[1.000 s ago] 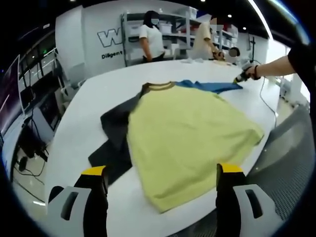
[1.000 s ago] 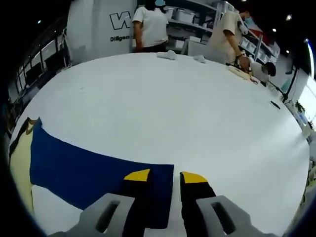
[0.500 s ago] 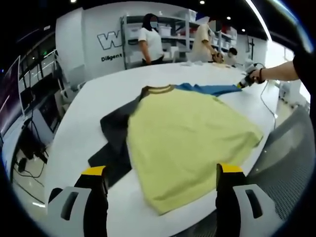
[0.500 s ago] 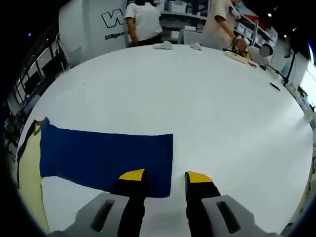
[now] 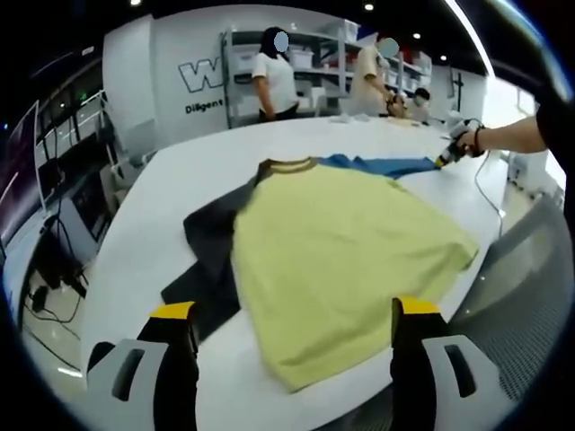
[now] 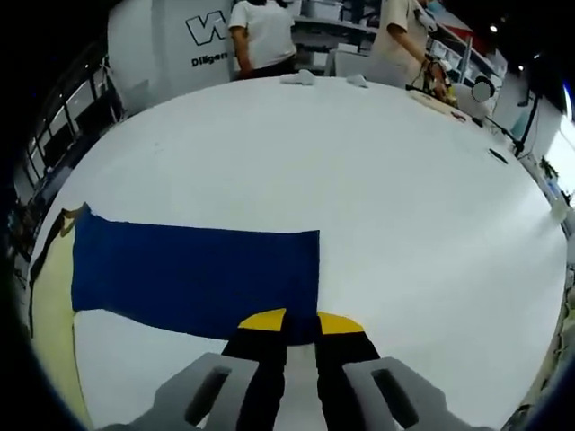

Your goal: Fold the garment on the visible template until the final outline fits inside the template.

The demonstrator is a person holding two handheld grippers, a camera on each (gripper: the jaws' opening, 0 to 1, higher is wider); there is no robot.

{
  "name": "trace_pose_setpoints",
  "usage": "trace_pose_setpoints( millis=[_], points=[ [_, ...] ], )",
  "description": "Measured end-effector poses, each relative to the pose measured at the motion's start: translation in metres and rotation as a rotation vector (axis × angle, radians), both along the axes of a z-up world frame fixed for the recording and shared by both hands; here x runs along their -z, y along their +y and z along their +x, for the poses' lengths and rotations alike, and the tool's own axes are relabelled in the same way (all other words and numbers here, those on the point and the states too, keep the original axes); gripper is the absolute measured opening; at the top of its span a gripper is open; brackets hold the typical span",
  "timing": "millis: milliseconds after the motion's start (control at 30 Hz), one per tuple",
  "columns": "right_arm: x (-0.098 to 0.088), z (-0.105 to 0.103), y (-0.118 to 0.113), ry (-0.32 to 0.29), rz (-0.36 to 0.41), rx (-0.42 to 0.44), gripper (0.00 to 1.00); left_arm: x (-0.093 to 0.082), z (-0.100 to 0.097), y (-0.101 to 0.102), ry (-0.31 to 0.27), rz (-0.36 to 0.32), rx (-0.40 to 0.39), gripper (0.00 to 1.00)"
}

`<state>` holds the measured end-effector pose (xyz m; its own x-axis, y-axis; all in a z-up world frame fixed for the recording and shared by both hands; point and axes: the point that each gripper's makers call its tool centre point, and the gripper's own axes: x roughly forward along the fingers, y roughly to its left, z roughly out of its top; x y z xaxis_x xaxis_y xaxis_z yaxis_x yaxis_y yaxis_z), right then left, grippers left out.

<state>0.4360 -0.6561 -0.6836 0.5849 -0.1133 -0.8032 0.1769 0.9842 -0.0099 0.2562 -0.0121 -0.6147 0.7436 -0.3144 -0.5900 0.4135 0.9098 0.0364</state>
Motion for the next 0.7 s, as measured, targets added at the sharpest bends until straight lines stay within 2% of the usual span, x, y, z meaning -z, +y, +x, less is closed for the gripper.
trace_pose_setpoints(
  millis=[67, 400, 700],
  points=[
    [-0.002, -0.006, 0.007, 0.005, 0.034, 0.012, 0.0, -0.001, 0.0, 0.0, -0.002, 0.001, 0.0, 0.86],
    [-0.008, -0.033, 0.018, 0.04, 0.019, -0.011, 0.0, -0.003, 0.001, -0.001, -0.012, -0.006, 0.0, 0.88],
    [-0.018, -0.043, 0.017, 0.035, 0.056, -0.01, 0.0, -0.004, 0.003, 0.0, -0.027, -0.016, 0.007, 0.88]
  ],
)
